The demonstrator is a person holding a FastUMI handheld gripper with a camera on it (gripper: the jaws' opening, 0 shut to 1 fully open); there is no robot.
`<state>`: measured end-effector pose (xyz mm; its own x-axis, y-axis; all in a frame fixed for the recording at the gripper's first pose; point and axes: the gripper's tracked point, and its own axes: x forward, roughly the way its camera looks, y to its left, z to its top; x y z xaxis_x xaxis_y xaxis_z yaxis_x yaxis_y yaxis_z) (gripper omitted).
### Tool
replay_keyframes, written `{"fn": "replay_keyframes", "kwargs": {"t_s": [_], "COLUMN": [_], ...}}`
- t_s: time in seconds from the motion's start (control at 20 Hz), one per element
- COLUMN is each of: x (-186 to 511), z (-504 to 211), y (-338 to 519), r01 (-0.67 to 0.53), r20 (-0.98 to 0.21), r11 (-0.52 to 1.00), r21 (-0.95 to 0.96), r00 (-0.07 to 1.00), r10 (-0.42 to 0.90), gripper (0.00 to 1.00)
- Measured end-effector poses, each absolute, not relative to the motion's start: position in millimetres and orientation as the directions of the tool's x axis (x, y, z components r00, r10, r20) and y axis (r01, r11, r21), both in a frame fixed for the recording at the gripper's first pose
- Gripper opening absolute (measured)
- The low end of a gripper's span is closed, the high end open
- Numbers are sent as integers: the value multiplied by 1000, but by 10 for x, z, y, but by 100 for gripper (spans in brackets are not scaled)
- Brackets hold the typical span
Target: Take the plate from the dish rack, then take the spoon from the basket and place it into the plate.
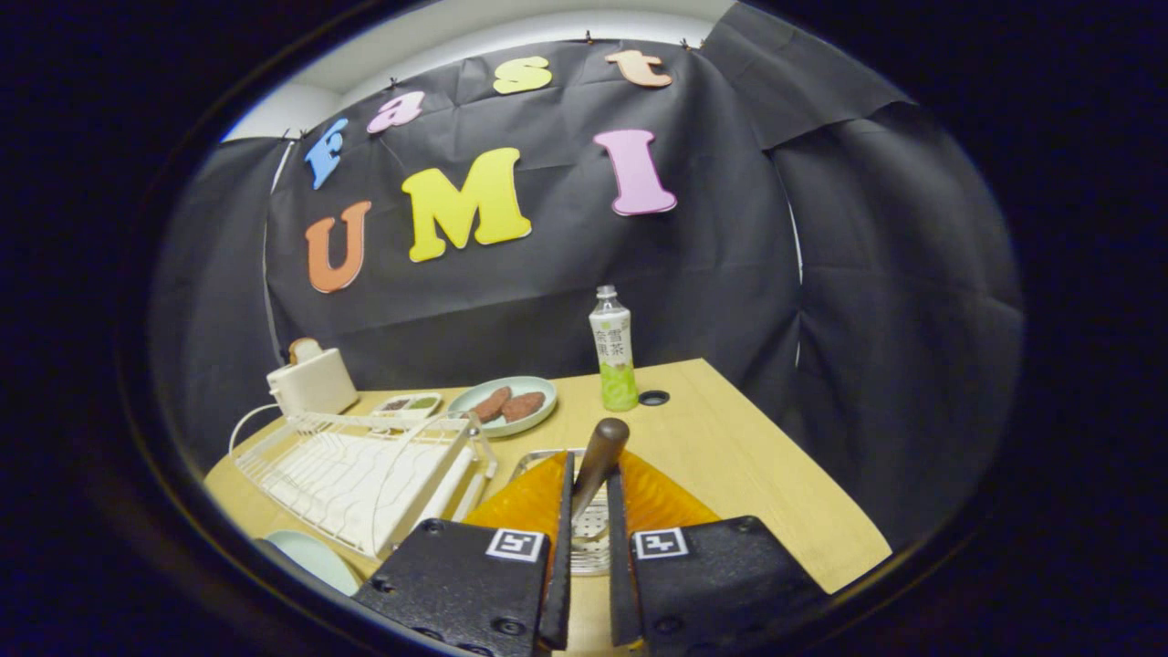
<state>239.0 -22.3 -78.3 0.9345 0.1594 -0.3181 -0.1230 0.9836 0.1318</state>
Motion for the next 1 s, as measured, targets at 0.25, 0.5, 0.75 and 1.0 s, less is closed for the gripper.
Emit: {"fn": "replay_keyframes", "kwargs": {"t_s": [0.25, 0.5, 0.75, 1.0], "x": [2437, 2395, 2186, 1721], "z": [-636, -324, 125, 499], "y": [-33, -71, -109, 154], "r01": [-143, -110, -85, -128], "r20": [-310, -268, -206, -151], "r11": [984, 994, 996, 991], "r21": [109, 26, -13, -39], "r00": [936, 957, 975, 981], "r10": [170, 113, 81, 121], "gripper": [13, 11, 11, 11]}}
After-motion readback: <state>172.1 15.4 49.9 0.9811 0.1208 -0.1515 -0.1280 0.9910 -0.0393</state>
